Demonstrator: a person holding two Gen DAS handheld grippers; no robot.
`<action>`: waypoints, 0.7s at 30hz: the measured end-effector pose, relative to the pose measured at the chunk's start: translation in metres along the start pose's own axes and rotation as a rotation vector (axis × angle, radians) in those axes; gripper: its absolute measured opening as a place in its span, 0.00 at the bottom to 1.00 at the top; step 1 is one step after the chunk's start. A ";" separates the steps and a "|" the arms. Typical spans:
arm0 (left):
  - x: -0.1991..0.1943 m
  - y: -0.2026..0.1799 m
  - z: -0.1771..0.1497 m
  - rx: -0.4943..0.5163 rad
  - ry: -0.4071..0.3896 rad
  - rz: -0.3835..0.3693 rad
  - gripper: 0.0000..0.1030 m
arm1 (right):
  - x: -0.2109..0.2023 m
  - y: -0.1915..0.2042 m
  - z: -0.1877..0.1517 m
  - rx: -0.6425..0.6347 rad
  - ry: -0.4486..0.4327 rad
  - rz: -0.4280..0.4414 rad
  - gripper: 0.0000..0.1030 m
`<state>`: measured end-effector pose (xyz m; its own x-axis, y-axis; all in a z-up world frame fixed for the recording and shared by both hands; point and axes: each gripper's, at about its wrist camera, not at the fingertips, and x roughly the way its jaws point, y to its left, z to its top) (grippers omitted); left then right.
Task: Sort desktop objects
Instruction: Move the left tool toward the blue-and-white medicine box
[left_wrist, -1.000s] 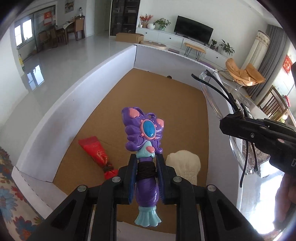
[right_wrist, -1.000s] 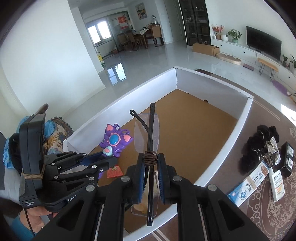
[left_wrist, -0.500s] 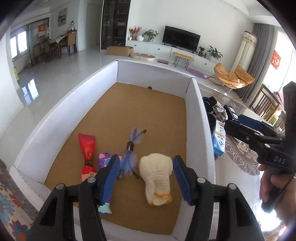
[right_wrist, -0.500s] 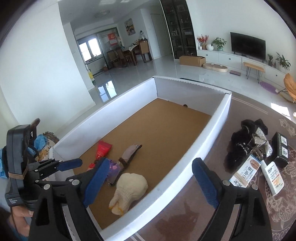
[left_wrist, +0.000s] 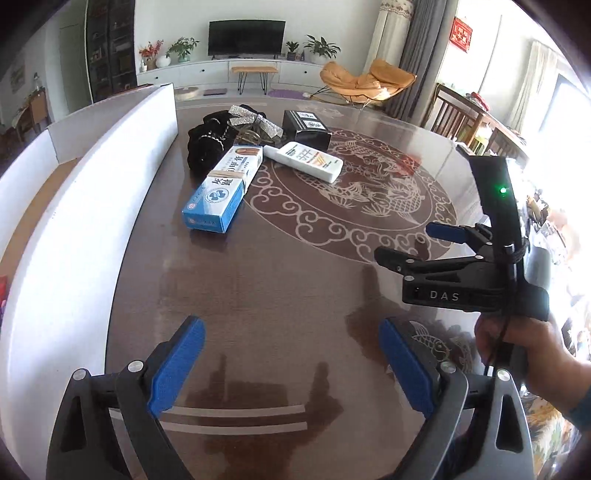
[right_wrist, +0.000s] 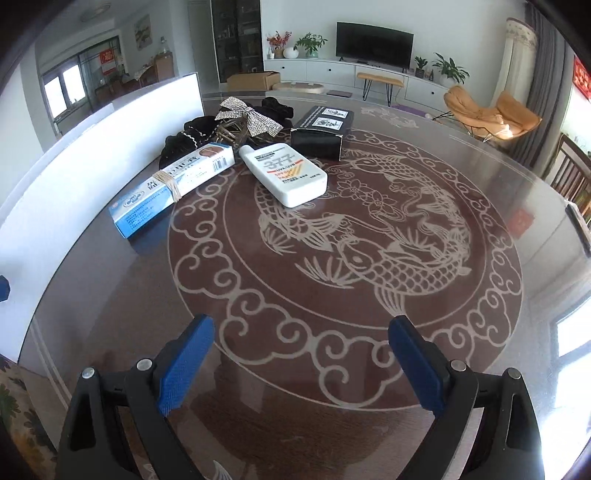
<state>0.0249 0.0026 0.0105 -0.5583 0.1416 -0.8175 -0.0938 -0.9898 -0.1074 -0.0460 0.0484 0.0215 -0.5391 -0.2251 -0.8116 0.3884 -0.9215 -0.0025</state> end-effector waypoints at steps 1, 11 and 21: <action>0.011 -0.007 0.002 0.009 0.006 0.019 0.93 | 0.000 -0.004 -0.005 0.000 0.003 -0.003 0.93; 0.063 -0.008 0.030 0.022 -0.006 0.125 0.93 | 0.004 -0.009 -0.014 0.028 0.007 -0.028 1.00; 0.073 -0.001 0.028 -0.013 -0.019 0.144 1.00 | 0.004 -0.010 -0.013 0.040 0.005 -0.037 1.00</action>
